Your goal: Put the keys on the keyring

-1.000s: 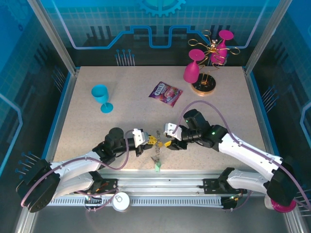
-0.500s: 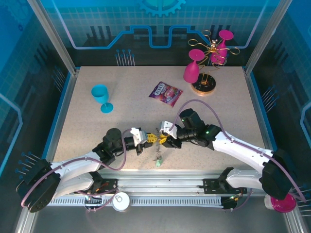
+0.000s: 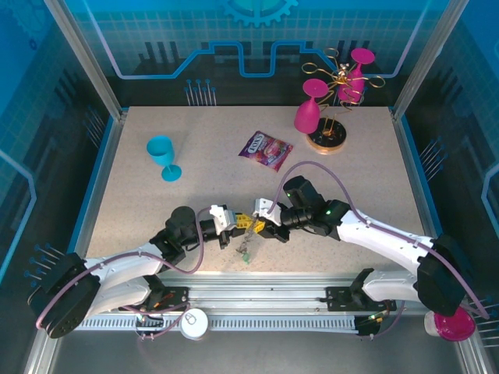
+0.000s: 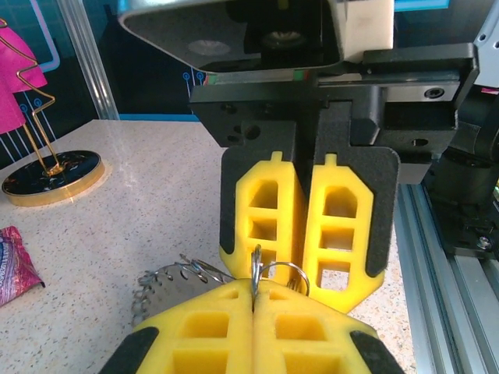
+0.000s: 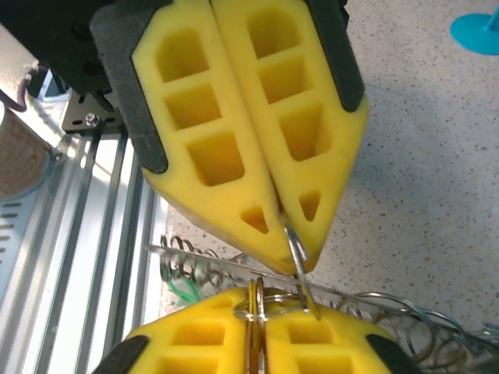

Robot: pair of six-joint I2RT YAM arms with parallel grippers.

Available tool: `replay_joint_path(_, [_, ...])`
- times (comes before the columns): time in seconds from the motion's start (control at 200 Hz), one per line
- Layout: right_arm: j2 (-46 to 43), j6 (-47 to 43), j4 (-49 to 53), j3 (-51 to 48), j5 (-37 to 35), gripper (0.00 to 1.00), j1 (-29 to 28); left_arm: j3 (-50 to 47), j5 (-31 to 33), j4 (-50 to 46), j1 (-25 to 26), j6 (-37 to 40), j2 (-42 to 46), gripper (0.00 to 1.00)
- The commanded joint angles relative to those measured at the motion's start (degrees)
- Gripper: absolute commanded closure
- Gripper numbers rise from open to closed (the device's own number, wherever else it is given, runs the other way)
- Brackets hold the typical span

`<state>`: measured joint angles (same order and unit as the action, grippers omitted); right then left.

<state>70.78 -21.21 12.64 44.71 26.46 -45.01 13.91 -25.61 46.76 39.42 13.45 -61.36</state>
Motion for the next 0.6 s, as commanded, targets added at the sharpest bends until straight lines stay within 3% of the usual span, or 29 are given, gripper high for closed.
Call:
replay_joint_path(0.0, [-1.2, -2.0, 2.8, 1.4, -1.2, 0.76, -1.1, -0.4, 0.4, 4.9, -0.3, -0.3, 0.3, 1.00])
replay_joint_path(0.18, [-3.3, -2.7, 5.1, 1.2, -2.8, 0.63, 0.0, -0.5, 0.2, 5.1, -0.2, -0.2, 0.1, 1.00])
replay_joint_path(0.595, [-6.4, 1.5, 2.8, 0.4, -0.4, 0.64, 3.1, -0.1, 1.0, 4.4, -0.2, 0.2, 0.4, 1.00])
